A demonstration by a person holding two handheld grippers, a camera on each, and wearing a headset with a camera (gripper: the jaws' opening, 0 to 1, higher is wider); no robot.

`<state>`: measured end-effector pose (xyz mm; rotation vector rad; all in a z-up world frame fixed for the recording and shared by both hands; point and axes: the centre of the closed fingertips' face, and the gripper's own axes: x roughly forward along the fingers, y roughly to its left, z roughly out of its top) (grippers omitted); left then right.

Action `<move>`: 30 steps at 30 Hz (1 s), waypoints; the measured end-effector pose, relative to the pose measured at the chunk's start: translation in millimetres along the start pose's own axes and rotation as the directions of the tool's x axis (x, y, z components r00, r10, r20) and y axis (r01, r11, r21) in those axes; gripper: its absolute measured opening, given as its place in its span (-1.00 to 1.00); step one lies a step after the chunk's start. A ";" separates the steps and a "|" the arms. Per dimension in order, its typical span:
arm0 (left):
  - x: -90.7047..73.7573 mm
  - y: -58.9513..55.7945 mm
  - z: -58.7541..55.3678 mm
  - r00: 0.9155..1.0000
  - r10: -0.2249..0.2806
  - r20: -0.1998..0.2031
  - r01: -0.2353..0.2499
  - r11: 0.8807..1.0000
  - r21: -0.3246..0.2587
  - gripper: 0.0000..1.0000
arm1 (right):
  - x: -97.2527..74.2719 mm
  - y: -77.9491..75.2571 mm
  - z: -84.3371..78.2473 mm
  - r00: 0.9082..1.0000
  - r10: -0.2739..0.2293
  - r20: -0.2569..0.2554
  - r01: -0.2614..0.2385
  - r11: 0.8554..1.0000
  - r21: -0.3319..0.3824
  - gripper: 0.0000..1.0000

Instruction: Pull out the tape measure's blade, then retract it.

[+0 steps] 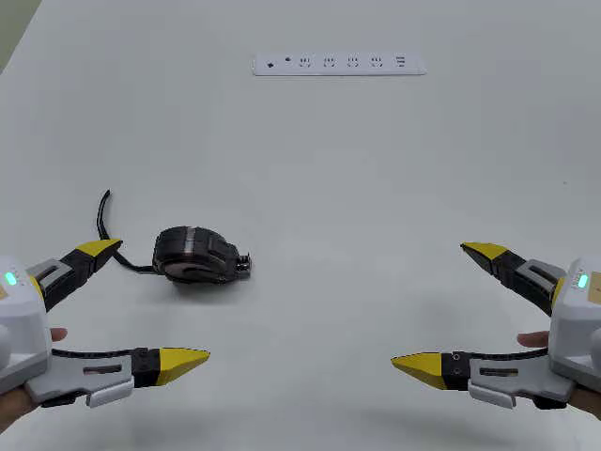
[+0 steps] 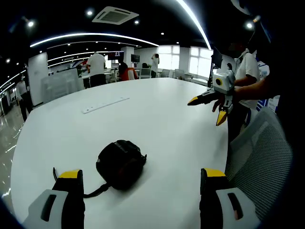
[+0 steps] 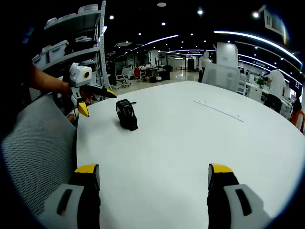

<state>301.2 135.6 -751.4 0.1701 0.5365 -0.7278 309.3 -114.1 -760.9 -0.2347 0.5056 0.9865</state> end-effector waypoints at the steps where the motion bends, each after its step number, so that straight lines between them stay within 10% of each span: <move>1: 0.0 0.0 0.0 1.000 0.000 0.000 0.000 1.000 0.000 1.00 | -0.1 0.0 -0.1 1.000 0.000 0.000 0.000 1.000 0.000 0.92; 30: -0.8 -0.9 0.4 1.000 -0.002 -0.006 0.002 1.000 0.009 1.00 | -1.0 0.2 0.1 1.000 0.001 -0.003 -0.001 1.000 -0.005 0.91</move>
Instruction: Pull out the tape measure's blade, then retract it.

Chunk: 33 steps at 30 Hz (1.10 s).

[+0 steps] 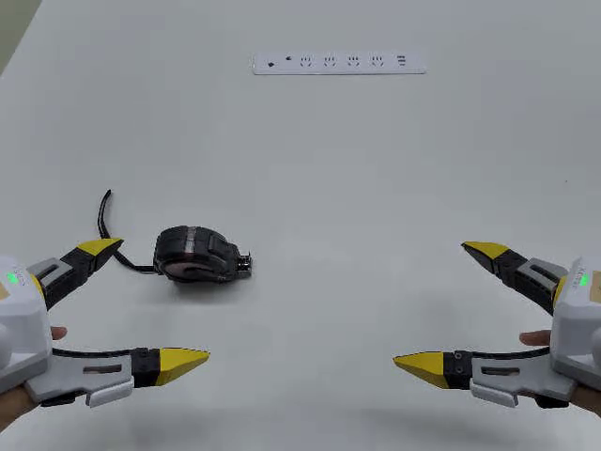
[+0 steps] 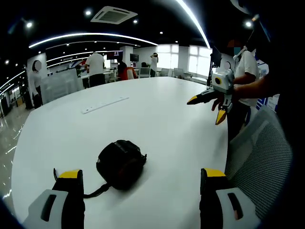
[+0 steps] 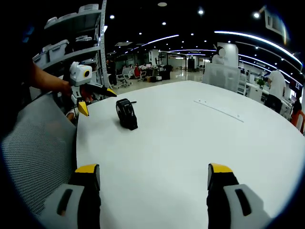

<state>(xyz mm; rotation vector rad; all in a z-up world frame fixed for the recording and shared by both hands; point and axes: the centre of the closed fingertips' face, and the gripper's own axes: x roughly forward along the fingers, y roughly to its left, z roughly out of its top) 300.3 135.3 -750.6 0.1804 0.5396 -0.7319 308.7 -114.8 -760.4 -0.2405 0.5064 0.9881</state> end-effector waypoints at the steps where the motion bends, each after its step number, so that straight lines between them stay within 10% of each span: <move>1: 0.0 -0.2 0.1 1.000 0.000 0.000 0.000 1.000 0.000 1.00 | -0.2 -0.2 -0.1 1.000 0.000 0.000 0.000 1.000 0.001 0.91; 33: -0.6 7.1 -1.2 1.000 -0.013 -0.027 0.014 1.000 0.026 0.94 | 8.5 0.2 4.1 1.000 0.024 -0.002 -0.024 0.999 -0.037 0.87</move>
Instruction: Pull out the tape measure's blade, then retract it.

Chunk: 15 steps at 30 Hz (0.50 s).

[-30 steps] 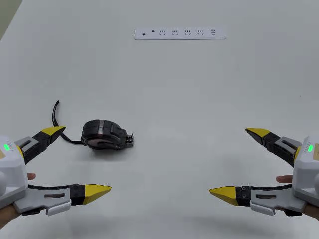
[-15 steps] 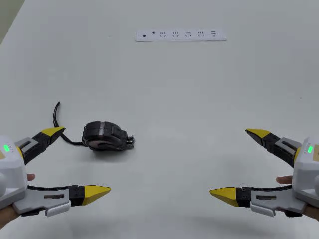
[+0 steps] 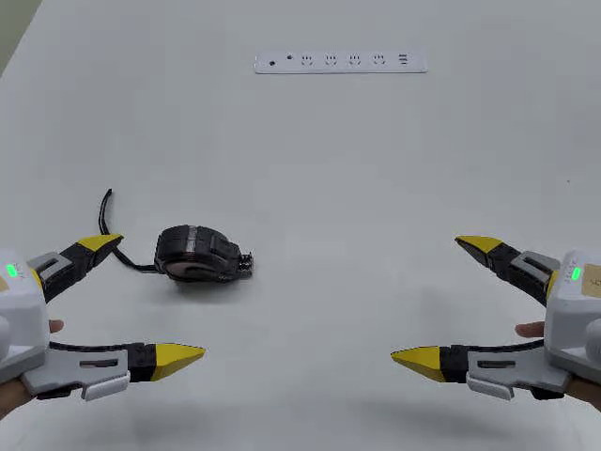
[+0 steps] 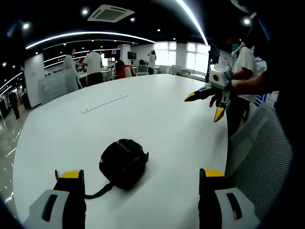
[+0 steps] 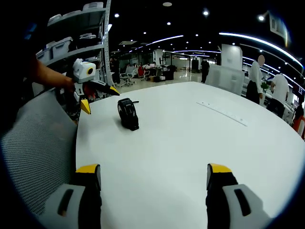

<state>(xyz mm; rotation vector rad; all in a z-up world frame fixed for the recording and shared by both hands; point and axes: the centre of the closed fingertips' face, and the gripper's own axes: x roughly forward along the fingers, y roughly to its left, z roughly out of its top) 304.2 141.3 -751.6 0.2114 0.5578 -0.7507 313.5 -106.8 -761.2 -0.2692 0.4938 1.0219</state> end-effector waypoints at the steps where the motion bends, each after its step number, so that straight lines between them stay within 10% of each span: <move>1: 0.4 0.4 0.2 1.000 -0.003 -0.002 0.003 1.000 0.002 0.94 | 0.8 0.0 -0.1 1.000 0.002 -0.001 -0.002 1.000 -0.002 0.87; 15: 9.2 7.5 1.4 0.997 -0.053 -0.051 0.056 0.997 0.054 0.79 | 16.9 0.3 7.5 0.999 0.055 -0.001 -0.055 0.996 -0.063 0.76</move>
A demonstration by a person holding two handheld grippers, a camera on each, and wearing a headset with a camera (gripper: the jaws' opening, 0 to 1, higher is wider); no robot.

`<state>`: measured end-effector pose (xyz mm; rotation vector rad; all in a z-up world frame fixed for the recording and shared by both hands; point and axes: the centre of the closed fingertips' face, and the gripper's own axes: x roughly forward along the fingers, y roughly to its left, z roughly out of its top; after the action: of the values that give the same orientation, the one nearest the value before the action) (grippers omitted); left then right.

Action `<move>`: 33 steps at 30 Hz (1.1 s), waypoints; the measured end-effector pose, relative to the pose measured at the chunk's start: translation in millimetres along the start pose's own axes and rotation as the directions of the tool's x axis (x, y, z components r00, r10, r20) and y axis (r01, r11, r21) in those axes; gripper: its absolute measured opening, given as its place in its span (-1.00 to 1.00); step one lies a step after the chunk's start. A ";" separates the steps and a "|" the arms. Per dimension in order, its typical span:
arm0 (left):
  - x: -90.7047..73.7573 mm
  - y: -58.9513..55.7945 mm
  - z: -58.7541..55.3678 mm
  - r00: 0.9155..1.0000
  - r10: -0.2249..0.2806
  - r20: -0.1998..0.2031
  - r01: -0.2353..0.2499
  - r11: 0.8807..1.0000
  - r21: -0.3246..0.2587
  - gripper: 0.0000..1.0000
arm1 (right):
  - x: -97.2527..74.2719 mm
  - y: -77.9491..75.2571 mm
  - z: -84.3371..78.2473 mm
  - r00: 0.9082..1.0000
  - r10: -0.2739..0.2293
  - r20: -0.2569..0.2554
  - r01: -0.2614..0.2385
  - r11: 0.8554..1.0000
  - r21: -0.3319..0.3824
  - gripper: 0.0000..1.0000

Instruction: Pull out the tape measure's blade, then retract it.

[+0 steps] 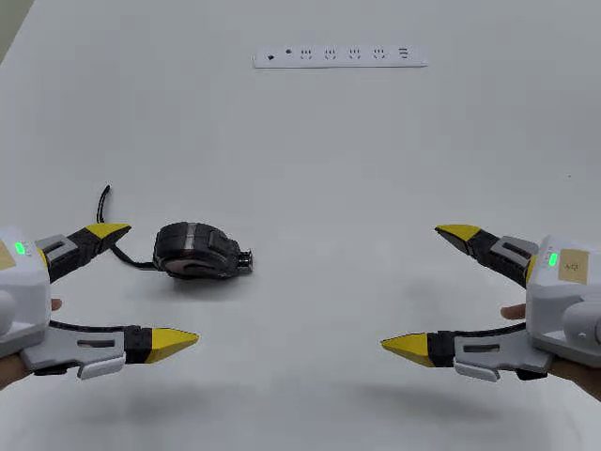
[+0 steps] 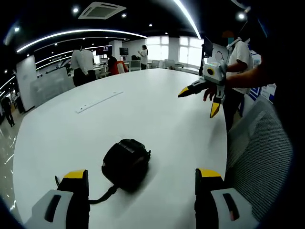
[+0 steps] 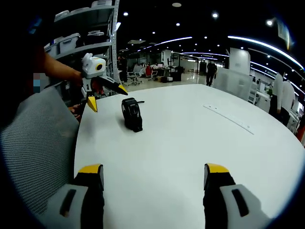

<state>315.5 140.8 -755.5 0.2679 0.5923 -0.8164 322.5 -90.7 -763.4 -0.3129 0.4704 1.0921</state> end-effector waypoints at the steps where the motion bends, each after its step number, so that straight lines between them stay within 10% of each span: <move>1: 0.4 0.2 -0.1 1.000 -0.004 -0.003 0.004 1.000 0.003 0.78 | 1.0 0.0 0.3 1.000 0.003 -0.001 -0.003 1.000 -0.004 0.76; 33: 20.3 20.2 -12.0 0.973 -0.130 -0.193 0.158 0.978 0.139 0.14 | 53.6 8.1 19.4 0.988 0.153 0.005 -0.150 0.976 -0.157 0.35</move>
<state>336.8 147.2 -777.1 0.4482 0.7289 -0.9869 339.5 -36.8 -774.2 -0.4103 0.3984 1.2834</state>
